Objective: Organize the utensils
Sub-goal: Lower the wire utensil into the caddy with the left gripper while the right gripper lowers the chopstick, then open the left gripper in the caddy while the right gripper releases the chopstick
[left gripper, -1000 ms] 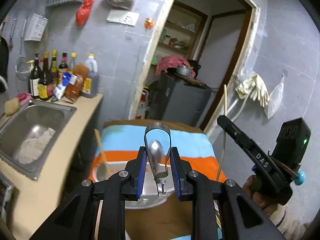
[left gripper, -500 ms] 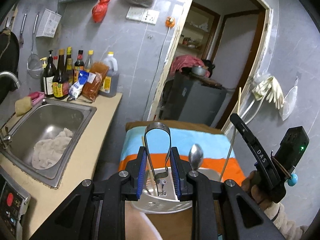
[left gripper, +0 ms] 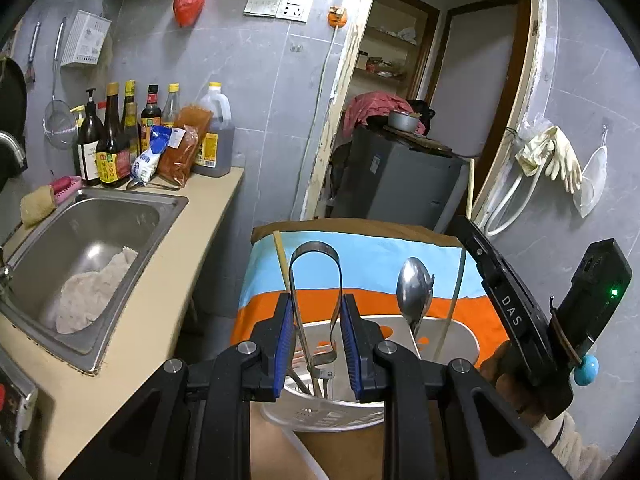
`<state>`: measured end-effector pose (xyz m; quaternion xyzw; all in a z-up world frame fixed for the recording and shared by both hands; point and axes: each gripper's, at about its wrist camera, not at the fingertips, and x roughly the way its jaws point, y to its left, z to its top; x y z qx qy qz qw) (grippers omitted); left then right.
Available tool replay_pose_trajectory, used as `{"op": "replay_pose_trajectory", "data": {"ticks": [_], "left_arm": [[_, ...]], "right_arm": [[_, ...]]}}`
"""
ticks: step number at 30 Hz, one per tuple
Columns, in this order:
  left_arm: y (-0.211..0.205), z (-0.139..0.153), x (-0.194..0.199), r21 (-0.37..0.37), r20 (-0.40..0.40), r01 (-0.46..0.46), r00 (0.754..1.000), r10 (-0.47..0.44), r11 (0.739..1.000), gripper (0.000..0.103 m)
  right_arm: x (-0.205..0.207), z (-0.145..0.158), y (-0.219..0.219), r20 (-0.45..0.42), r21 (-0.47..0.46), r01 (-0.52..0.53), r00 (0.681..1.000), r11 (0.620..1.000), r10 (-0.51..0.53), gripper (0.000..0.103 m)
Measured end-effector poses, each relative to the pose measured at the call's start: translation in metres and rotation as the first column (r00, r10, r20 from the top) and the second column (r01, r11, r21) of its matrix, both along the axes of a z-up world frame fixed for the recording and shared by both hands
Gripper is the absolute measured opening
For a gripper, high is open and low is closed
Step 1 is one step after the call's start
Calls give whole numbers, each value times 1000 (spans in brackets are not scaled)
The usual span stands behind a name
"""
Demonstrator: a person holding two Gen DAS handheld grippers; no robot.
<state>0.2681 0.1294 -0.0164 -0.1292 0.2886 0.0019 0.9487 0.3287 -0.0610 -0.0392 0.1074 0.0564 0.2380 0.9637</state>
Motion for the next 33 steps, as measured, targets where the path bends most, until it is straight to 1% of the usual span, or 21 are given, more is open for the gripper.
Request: {"op": "replay_pose_trajectory", "data": {"ticks": [5,9,17,22,25,29,31,33], "left_arm": [[-1,-8,3,2,-26,6,1000,-6,1000,22],[-1,-9,3,-10,-37,16,999,-16,1000,22],[-2,-12,5,-17,-79,31,996,-32,999,22],[-1,-11,5,-31,-79,24,997,-26,999,23],[1,-9,4,-32,-66,21,998,-23,999,24],[0,-3,0,-38,-42,15,999,-17,999,32],[0,0,-2,-49,-28,7,1000,-9,999,35],[-1,3,-5,-52,-12,-9,1000,8,999,44]], "right_arm": [[4,-5,0,-15,8,-5,1000,1000,5,4],[5,-10,0,-24,21,-15,1000,1000,16,4],[9,-24,0,-74,24,-46,996,999,48,4],[8,-27,-2,-93,20,-63,994,998,65,5],[9,-28,-6,-113,19,-73,991,997,75,7],[8,-29,-11,-123,13,-89,988,996,90,19],[6,-26,-13,-122,12,-96,988,995,97,20],[4,-22,-15,-116,8,-103,988,995,103,20]]}}
